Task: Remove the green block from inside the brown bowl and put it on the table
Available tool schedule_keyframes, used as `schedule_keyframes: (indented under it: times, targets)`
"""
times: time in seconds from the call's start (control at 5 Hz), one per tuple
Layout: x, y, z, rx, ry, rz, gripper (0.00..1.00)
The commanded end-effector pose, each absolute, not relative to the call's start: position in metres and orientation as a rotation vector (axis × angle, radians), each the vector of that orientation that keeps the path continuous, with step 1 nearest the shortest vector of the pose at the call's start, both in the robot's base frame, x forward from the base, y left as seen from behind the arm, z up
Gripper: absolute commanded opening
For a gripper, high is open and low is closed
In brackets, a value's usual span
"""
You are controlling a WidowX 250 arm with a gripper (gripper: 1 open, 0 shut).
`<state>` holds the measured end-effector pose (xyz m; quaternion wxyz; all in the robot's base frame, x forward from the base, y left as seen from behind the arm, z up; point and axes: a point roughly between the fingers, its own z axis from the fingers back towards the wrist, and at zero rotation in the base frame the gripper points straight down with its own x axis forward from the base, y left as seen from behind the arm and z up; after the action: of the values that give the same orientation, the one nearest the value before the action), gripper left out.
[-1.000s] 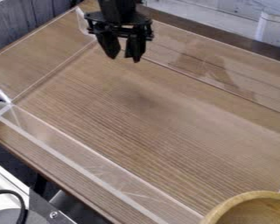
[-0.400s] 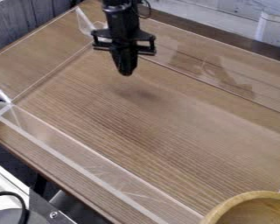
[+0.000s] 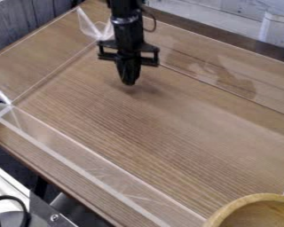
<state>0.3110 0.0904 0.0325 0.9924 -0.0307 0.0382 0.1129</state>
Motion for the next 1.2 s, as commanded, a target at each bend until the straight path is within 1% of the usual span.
schedule_keyframes:
  times: [0.0, 0.2, 0.4, 0.6, 0.8, 1.0]
  targets:
    - [0.326, 0.095, 0.044, 0.000, 0.023, 0.219, 0.00]
    - [0.329, 0.094, 0.040, -0.004, 0.038, 0.187, 1.00]
    - [0.332, 0.094, 0.042, -0.015, 0.045, 0.164, 1.00]
    - [0.334, 0.093, 0.056, -0.034, 0.042, 0.143, 1.00]
    - [0.329, 0.090, 0.101, -0.033, -0.008, 0.142, 1.00]
    - [0.324, 0.087, 0.152, -0.026, -0.070, 0.142, 1.00]
